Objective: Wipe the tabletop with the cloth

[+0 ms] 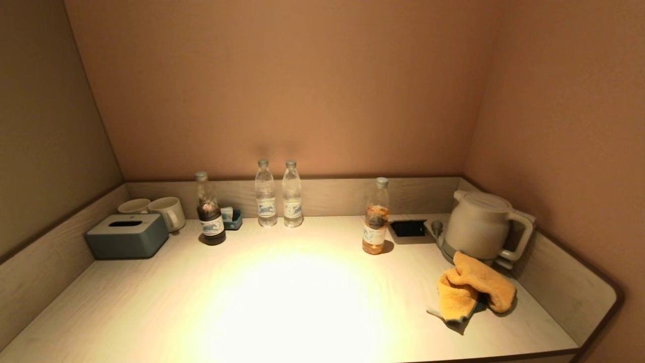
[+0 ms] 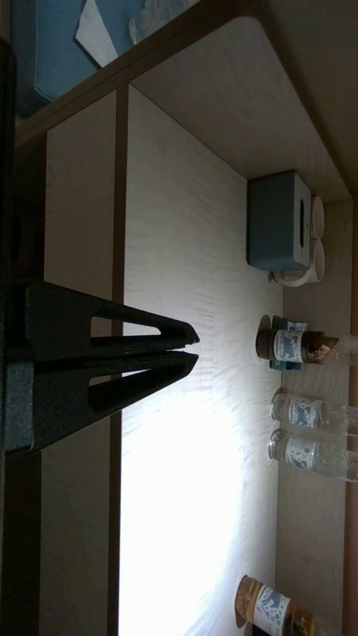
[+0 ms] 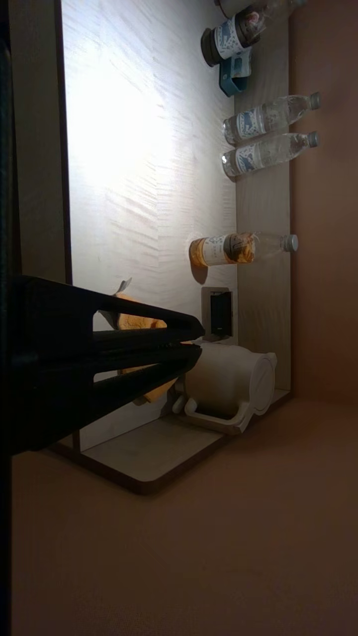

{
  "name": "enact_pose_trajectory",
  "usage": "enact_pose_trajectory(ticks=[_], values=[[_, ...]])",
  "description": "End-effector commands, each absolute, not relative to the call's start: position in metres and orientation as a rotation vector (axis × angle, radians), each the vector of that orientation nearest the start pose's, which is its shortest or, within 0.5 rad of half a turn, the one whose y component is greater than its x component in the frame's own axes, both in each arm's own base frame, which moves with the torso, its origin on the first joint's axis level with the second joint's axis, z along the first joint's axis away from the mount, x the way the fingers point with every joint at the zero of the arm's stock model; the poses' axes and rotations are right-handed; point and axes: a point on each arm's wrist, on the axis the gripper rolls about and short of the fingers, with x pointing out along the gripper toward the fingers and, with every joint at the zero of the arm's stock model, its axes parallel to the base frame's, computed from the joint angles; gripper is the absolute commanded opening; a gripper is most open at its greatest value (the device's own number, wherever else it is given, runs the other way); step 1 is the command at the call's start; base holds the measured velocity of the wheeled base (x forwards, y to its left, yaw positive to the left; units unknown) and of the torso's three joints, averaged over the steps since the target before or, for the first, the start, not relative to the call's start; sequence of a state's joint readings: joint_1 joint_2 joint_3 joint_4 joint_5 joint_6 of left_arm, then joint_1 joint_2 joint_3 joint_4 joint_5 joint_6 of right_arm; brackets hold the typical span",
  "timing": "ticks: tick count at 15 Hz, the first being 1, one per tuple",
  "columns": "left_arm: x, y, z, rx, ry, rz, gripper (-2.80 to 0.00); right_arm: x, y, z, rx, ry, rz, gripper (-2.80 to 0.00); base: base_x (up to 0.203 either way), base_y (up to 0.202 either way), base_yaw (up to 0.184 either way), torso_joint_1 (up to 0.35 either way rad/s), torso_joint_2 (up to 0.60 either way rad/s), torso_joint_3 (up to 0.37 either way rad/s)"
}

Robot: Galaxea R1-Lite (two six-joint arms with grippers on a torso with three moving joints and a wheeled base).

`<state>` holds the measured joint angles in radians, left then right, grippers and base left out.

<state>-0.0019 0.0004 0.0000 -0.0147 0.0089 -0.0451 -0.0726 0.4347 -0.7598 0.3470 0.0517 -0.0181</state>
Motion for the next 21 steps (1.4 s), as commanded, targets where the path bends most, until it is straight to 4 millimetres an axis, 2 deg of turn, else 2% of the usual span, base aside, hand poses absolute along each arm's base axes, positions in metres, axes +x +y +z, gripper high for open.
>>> enact_pose_trajectory(ticks=[1,4,7,10,15,17,21], values=[[-0.023,0.000,0.077,-0.046,-0.014,0.007,-2.80,-0.052,0.004,0.233,-0.024,-0.036,-0.006,-2.80,0.000,0.000,0.000,0.000,0.00,0.000],[-0.023,0.000,0.077,-0.046,-0.014,0.007,-2.80,-0.072,0.003,0.213,-0.020,-0.045,0.014,-2.80,0.000,0.000,0.000,0.000,0.00,0.000],[-0.023,0.000,0.077,-0.046,-0.016,0.007,-2.80,-0.077,0.000,0.198,-0.007,-0.042,-0.020,-2.80,0.000,0.000,0.000,0.000,0.00,0.000],[-0.023,0.000,0.077,-0.046,-0.016,0.007,-2.80,-0.096,-0.001,0.179,0.000,-0.175,-0.019,-2.80,0.000,0.000,0.000,0.000,0.00,0.000],[-0.023,0.000,0.077,-0.046,-0.016,0.007,-2.80,-0.064,-0.001,0.160,-0.041,-0.273,-0.024,-2.80,0.000,0.000,0.000,0.000,0.00,0.000],[-0.023,0.000,0.077,-0.046,-0.014,0.007,-2.80,-0.048,-0.001,0.141,-0.077,-0.274,-0.029,-2.80,0.000,0.000,0.000,0.000,0.00,0.000],[-0.023,0.000,0.077,-0.046,-0.016,0.007,-2.80,-0.031,0.000,0.109,-0.098,-0.215,-0.017,-2.80,0.000,0.000,0.000,0.000,0.00,0.000]])
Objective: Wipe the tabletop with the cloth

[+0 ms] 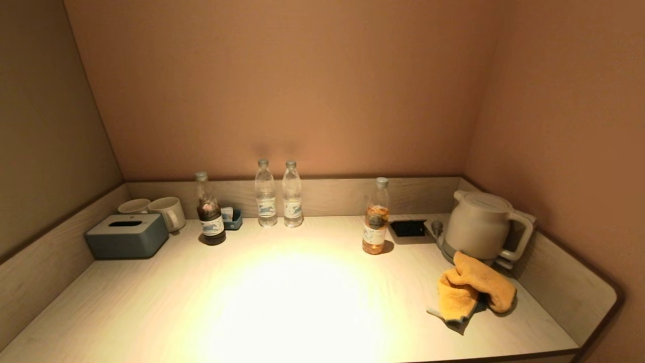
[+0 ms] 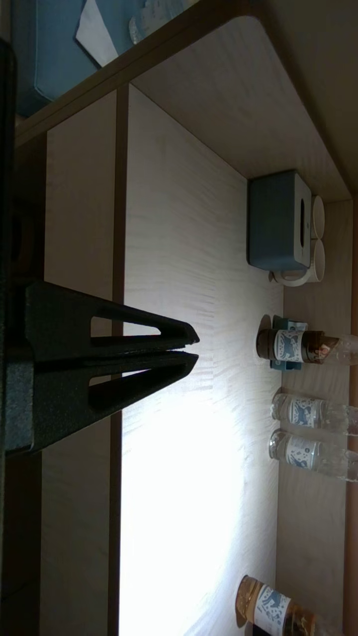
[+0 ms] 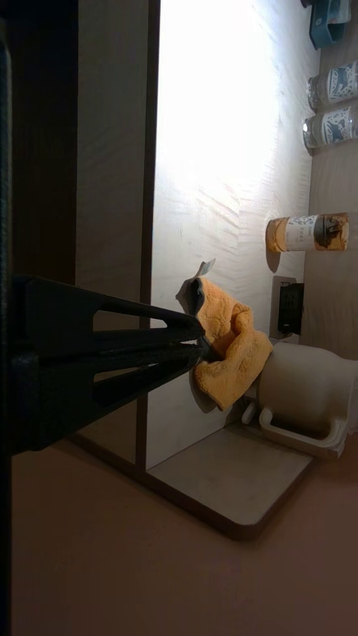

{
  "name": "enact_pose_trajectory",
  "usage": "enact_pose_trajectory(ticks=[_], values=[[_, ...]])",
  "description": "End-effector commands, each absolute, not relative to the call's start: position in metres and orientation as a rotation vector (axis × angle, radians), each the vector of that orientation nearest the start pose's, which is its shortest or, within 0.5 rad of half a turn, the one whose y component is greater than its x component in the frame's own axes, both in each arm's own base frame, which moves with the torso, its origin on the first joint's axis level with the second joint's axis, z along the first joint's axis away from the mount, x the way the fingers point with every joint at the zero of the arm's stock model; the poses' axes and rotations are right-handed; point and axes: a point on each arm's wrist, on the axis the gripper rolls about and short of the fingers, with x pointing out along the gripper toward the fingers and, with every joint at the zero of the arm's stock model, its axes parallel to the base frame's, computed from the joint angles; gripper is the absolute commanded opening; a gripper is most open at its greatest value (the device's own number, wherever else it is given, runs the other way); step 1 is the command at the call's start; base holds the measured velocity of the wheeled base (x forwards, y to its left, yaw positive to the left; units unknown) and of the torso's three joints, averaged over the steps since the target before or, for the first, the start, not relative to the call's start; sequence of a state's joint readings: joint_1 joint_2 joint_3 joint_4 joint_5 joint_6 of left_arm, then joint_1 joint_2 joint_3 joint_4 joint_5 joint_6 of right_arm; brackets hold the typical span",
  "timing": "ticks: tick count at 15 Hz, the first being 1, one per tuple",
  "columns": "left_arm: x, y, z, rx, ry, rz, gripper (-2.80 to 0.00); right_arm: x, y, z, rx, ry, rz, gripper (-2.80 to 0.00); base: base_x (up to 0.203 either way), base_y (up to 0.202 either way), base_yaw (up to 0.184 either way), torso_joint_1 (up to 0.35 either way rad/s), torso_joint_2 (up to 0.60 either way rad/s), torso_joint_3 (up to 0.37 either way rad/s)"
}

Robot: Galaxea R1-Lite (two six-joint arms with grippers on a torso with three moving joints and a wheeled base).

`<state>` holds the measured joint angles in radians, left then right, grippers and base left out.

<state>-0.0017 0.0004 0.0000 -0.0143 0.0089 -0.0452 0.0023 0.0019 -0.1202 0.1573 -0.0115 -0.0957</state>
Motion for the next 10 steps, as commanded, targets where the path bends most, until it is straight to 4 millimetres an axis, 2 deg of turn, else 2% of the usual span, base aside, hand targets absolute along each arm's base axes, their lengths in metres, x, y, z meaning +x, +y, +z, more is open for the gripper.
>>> enact_pose_trajectory(ticks=[1,3,5,10], values=[[-0.023,0.000,0.077,-0.046,-0.016,0.007,-2.80,-0.028,0.000,0.103,-0.099,-0.205,-0.009,-2.80,0.000,0.000,0.000,0.000,0.00,0.000],[-0.023,0.000,0.077,-0.046,-0.014,0.007,-2.80,-0.024,0.000,0.095,-0.098,-0.186,0.003,-2.80,0.000,0.000,0.000,0.000,0.00,0.000],[-0.023,0.000,0.077,-0.046,-0.016,0.007,-2.80,-0.024,0.000,0.094,-0.097,-0.183,0.003,-2.80,0.000,0.000,0.000,0.000,0.00,0.000],[-0.023,0.000,0.077,-0.046,-0.014,0.007,-2.80,-0.023,0.000,0.080,-0.085,-0.043,0.026,-2.80,0.000,0.000,0.000,0.000,0.00,0.000]])
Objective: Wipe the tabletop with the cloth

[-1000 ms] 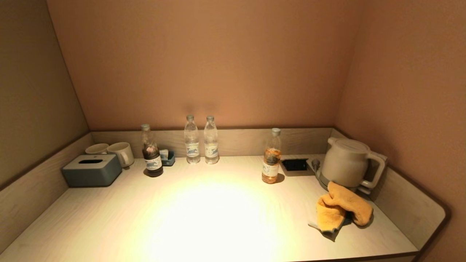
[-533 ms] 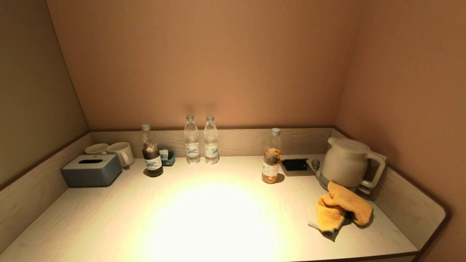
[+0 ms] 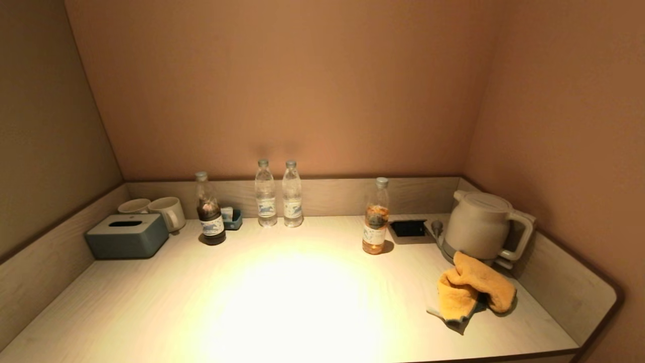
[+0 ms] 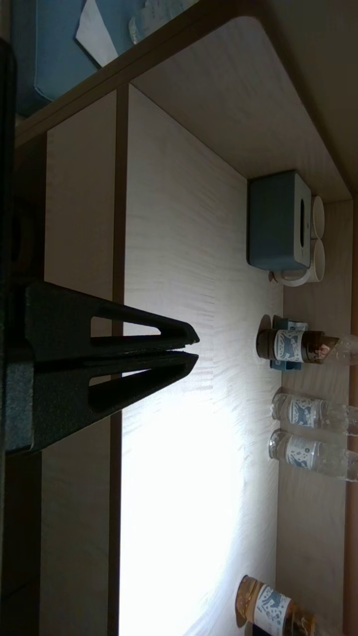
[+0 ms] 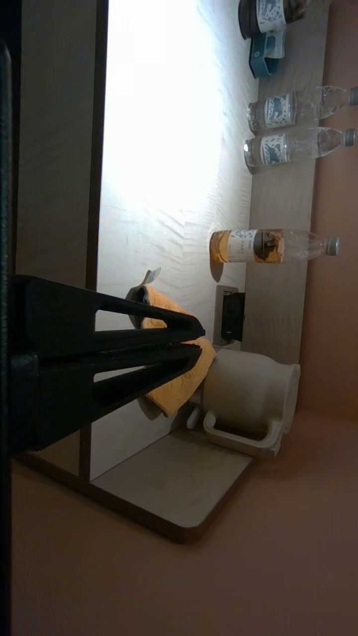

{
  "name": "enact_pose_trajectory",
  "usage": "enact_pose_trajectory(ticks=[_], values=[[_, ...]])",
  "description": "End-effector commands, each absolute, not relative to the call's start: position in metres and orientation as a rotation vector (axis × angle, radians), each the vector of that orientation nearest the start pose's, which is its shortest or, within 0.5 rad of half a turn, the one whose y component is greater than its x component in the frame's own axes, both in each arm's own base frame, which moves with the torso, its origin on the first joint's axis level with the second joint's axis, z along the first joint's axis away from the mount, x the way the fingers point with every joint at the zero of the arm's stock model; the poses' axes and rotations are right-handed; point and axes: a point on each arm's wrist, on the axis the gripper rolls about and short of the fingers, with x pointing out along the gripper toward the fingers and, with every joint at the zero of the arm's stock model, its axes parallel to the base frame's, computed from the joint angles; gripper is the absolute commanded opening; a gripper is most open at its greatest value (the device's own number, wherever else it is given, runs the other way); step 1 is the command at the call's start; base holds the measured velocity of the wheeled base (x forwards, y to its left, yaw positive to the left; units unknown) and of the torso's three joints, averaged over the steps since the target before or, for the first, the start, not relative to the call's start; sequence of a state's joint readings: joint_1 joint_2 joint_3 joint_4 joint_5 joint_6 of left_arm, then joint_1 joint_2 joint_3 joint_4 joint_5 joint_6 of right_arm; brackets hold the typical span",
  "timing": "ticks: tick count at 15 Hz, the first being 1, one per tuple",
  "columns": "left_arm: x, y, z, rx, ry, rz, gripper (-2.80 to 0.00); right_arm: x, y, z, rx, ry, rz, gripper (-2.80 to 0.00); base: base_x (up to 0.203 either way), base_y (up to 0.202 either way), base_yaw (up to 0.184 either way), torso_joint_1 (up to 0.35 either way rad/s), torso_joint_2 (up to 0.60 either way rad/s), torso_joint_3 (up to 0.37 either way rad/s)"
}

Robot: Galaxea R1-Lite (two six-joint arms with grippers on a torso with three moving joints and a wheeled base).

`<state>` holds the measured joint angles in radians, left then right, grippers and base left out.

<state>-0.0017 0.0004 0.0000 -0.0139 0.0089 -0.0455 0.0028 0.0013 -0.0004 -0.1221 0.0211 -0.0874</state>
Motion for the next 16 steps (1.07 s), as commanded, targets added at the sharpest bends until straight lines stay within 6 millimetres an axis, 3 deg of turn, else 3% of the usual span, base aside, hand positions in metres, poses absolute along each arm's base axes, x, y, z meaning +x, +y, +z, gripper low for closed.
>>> enact_pose_trajectory(ticks=[1,16], values=[[-0.0228,0.0002,0.0771,-0.046,-0.016,0.007,-2.80,-0.0227,0.0005,0.0778,-0.067,-0.021,0.026,-2.80,0.000,0.000,0.000,0.000,0.00,0.000],[-0.0228,0.0002,0.0770,-0.046,-0.015,0.007,-2.80,-0.0228,0.0003,0.0756,-0.018,-0.002,0.020,-2.80,0.000,0.000,0.000,0.000,0.00,0.000]])
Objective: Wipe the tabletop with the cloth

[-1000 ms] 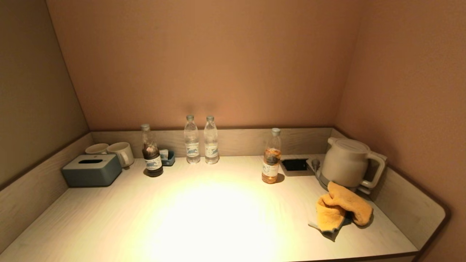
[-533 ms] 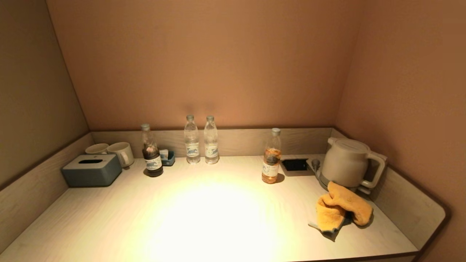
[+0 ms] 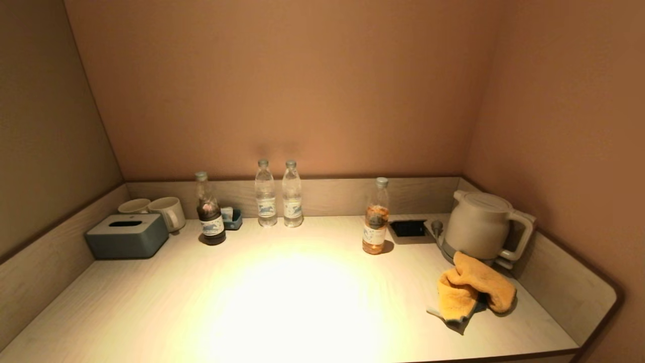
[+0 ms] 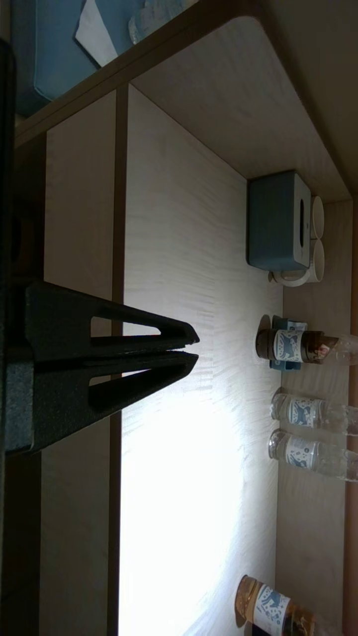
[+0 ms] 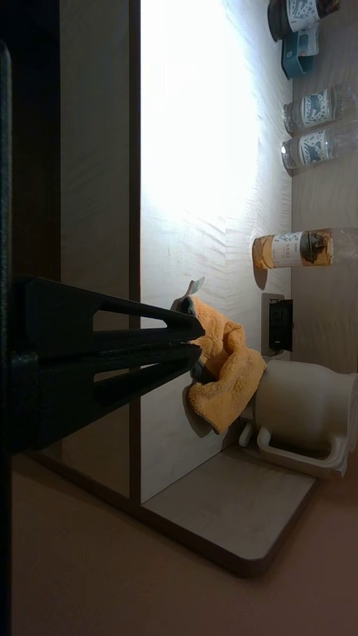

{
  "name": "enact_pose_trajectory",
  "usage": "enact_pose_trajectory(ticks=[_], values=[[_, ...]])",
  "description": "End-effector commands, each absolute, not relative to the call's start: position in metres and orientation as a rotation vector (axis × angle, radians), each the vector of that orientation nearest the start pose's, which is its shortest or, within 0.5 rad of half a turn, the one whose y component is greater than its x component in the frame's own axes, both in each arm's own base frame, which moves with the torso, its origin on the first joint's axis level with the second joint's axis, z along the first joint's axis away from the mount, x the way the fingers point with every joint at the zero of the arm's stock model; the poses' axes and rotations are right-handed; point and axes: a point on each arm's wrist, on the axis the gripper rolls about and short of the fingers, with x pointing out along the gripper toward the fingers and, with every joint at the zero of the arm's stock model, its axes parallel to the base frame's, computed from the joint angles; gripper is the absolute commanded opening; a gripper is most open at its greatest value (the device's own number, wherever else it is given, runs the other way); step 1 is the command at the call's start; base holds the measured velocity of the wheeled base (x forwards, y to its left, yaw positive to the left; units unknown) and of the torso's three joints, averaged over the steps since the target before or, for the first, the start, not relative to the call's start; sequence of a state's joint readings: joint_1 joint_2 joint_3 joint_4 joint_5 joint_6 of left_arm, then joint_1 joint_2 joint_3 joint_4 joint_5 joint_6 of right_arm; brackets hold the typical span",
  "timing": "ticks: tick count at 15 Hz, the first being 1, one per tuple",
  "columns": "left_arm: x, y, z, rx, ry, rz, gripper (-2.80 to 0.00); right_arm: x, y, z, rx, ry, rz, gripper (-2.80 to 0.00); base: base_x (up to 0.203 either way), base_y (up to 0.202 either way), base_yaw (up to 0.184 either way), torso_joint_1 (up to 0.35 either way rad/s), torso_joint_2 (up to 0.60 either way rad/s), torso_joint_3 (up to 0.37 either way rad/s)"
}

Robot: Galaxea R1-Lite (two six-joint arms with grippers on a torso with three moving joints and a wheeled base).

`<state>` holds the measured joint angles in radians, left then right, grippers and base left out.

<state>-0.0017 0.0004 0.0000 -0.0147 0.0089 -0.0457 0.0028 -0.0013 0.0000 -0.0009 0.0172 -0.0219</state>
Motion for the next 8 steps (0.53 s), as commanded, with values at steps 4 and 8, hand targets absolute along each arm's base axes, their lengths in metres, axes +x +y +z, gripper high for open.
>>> enact_pose_trajectory(ticks=[4,8], values=[[-0.0228,0.0002,0.0771,-0.046,-0.016,0.007,-2.80,-0.0228,0.0003,0.0758,-0.020,-0.003,0.020,-2.80,0.000,0.000,0.000,0.000,0.00,0.000],[-0.0228,0.0002,0.0771,-0.046,-0.016,0.007,-2.80,-0.0228,0.0003,0.0756,-0.018,-0.002,0.018,-2.80,0.000,0.000,0.000,0.000,0.00,0.000]])
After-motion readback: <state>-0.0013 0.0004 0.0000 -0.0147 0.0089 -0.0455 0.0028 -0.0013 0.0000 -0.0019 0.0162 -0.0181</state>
